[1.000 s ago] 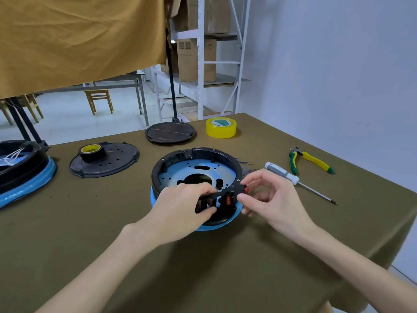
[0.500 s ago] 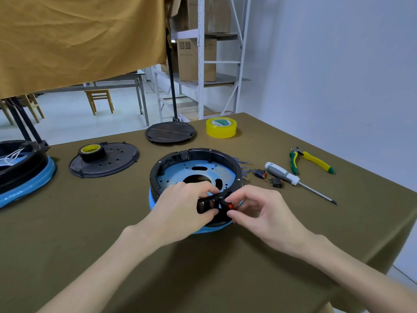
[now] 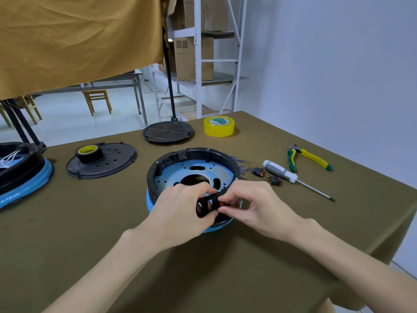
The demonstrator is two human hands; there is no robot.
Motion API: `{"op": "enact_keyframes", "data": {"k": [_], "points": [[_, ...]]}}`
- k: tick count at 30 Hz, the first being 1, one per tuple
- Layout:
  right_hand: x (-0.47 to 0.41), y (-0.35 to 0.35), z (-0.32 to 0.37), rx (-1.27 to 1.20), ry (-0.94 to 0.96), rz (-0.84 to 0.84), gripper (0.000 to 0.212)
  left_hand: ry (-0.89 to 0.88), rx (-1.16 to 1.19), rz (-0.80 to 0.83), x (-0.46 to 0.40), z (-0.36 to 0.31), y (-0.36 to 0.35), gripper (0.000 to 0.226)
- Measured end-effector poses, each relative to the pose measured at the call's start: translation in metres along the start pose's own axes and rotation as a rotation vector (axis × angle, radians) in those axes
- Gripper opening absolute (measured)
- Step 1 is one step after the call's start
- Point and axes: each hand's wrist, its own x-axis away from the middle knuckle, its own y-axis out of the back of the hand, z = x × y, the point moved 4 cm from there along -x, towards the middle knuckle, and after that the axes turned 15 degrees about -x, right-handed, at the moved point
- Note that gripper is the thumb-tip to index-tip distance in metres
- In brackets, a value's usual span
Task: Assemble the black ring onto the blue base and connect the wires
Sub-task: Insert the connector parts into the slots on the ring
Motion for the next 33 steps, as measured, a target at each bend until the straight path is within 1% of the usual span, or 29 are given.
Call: {"op": "enact_keyframes", "data": {"k": [4, 10, 12, 14, 15, 17, 19, 22, 28, 33], "points": [[-0.003, 0.002, 0.001, 0.075, 0.019, 0.031, 0.011, -0.016, -0.014, -0.003, 0.000, 0.001, -0.001, 0.043], [-0.013, 0.008, 0.008, 0.174, -0.011, 0.177, 0.012, -0.028, -0.020, -0.016, 0.001, 0.001, -0.001, 0.045], [-0.020, 0.012, 0.011, 0.181, -0.030, 0.188, 0.020, -0.036, -0.049, -0.023, 0.001, 0.000, -0.003, 0.044], [-0.027, 0.016, 0.011, 0.193, -0.056, 0.181, 0.036, -0.039, -0.063, -0.038, 0.001, 0.000, -0.003, 0.045], [-0.031, 0.017, 0.009, 0.207, -0.065, 0.190, 0.039, -0.035, -0.066, -0.043, 0.001, 0.000, -0.004, 0.047], [-0.036, 0.018, 0.005, 0.258, -0.086, 0.235, 0.033, -0.021, -0.064, -0.039, 0.001, 0.001, -0.005, 0.053], [-0.036, 0.018, -0.002, 0.273, -0.112, 0.261, 0.028, 0.007, -0.042, -0.035, 0.001, 0.002, -0.006, 0.064], [-0.035, 0.019, -0.009, 0.168, -0.161, 0.247, 0.021, 0.036, -0.037, -0.043, 0.001, 0.002, -0.008, 0.070], [-0.049, 0.020, -0.011, 0.077, -0.252, 0.337, 0.017, 0.062, -0.057, -0.043, 0.001, 0.001, -0.008, 0.068], [-0.061, 0.023, -0.009, 0.008, -0.349, 0.364, 0.016, 0.079, -0.073, -0.072, 0.002, 0.002, -0.009, 0.064]]}}
